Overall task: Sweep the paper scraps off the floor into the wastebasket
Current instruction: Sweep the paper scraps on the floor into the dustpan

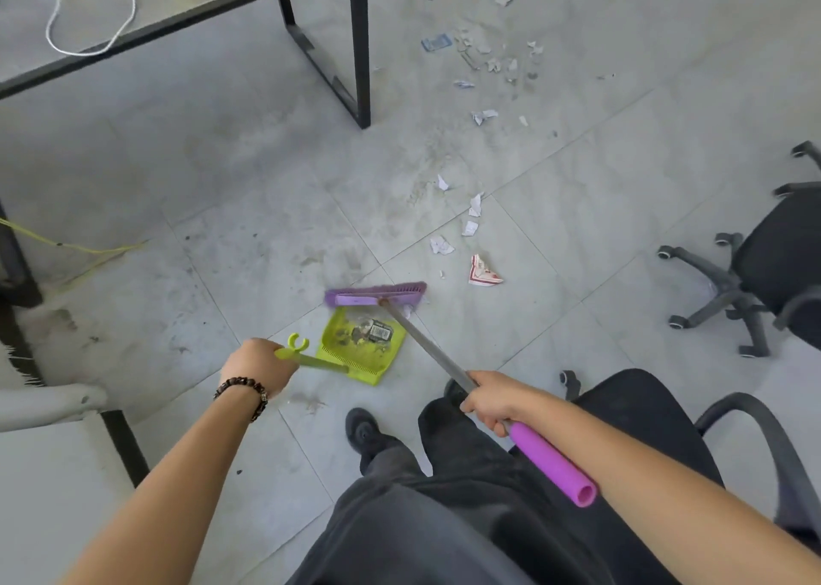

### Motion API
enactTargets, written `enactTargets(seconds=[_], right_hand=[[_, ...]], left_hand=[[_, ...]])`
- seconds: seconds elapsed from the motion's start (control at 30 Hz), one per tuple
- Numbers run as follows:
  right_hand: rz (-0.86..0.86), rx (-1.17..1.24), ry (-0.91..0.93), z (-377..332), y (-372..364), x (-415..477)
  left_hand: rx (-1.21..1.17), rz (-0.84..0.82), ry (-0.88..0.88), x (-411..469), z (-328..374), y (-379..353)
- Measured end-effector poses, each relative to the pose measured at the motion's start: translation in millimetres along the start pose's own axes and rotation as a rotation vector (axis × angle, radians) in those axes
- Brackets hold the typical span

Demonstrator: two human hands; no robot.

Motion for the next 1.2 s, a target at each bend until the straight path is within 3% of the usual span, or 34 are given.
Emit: enactTargets(seconds=[0.17,0.4,0.7,0.87,1.0,1.2], right_hand=[[0.026,0.186,-0.016,-6,32,-28],[0.241,0.287,0.103,-32,47,-8],[0.349,0.187,0.024,-42,83,78],[0.261,0.282,-0.068,-42,47,41],[0.115,0.527,-0.091,-31,22,-2],[-0.133,0.802,-0.178,-18,67,-35]], left_hand=[[-0.076,-0.027,-0.003,7,31,-5],[-0.006,-0.016,-0.059,11,48,-6],[0.162,0.022,-0.107,4,56,-11],[0.207,0.08,-0.102,3,83,-10],[0.201,0.061,-0.137,6,100,0],[0.133,0.026,-0.166,7,118,10]])
Point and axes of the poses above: each hand's wrist, its own x-axis towards the middle knuckle, its own y-axis out of the back of the hand, z = x × y, the point moved 2 cm from there along x, towards the middle knuckle, and after that the axes turned 11 degrees about y, right-handed, at the moved point
